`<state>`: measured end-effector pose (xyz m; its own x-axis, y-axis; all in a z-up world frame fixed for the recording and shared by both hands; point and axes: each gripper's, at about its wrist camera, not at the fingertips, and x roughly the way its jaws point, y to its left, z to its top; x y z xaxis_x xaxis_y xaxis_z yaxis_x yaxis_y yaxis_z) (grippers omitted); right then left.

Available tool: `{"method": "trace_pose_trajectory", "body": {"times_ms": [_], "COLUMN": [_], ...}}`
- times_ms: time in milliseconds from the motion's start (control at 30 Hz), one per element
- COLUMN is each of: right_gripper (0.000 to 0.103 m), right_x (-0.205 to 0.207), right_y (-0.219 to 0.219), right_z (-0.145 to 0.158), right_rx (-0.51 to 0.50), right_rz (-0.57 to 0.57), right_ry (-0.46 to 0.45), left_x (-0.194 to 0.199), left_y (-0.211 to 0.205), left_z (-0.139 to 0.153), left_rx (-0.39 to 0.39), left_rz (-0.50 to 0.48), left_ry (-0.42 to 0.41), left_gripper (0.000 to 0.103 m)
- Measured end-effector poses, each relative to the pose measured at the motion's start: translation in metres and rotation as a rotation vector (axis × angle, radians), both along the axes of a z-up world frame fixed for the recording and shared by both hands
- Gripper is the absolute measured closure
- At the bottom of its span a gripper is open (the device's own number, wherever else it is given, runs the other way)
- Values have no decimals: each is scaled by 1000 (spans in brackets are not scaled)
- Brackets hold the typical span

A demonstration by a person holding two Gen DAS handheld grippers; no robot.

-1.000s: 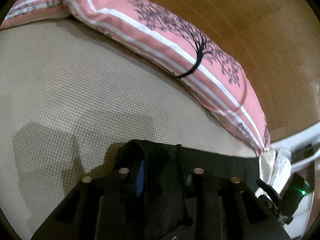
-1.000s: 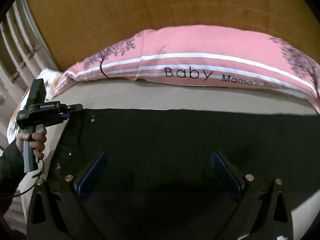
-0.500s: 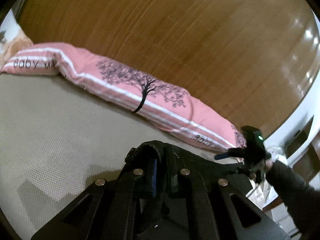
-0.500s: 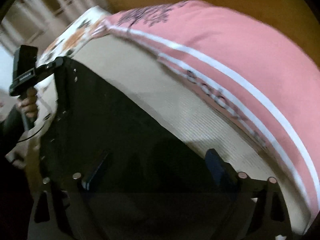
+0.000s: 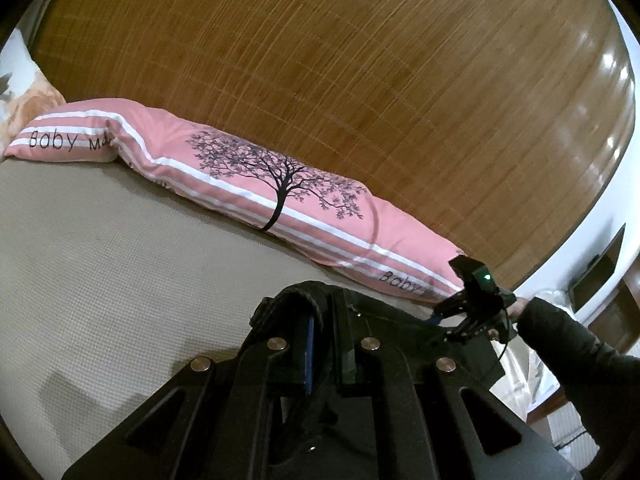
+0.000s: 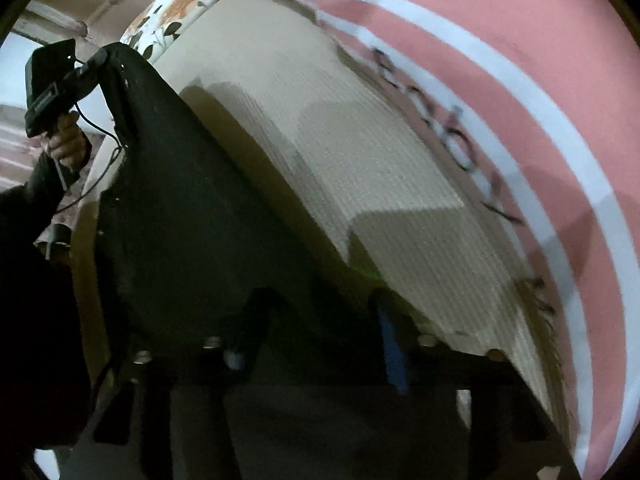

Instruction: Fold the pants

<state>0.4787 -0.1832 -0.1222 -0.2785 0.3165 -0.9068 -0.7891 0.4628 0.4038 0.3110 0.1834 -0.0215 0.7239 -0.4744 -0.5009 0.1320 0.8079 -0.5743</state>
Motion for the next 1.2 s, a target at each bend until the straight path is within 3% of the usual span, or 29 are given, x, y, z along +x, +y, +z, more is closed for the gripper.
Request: {"method": "trace_pose_trajectory", "body": {"times_ms": [133, 167, 300, 633, 767, 1000, 1200], "right_gripper": [87, 89, 91, 95, 96, 96, 97], "right_x": [-8, -11, -32, -76, -114, -221, -316], "right_y": [-20, -23, -32, -45, -47, -63, -87], "right_z": [-1, 0, 9, 32, 64, 115, 133], "right_rx": [-60, -67, -131, -225, -229, -235, -179], "right_rz": [-39, -47, -103, -264, -340, -469, -579], "right_ry": [-54, -71, -210, -418, -541, -744, -771], "left_x": [3, 4, 10, 6, -11, -63, -137], "left_y": [-2, -3, -2, -7, -11, -19, -19], "left_z": [0, 0, -6, -2, 15, 45, 59], "left_rx": [33, 46, 63, 116, 129, 184, 223], "left_rz": [-10, -8, -6, 11, -23, -116, -201], "left_ry": [7, 6, 22, 25, -18, -89, -110], "left_gripper": [96, 96, 96, 96, 96, 96, 96]}}
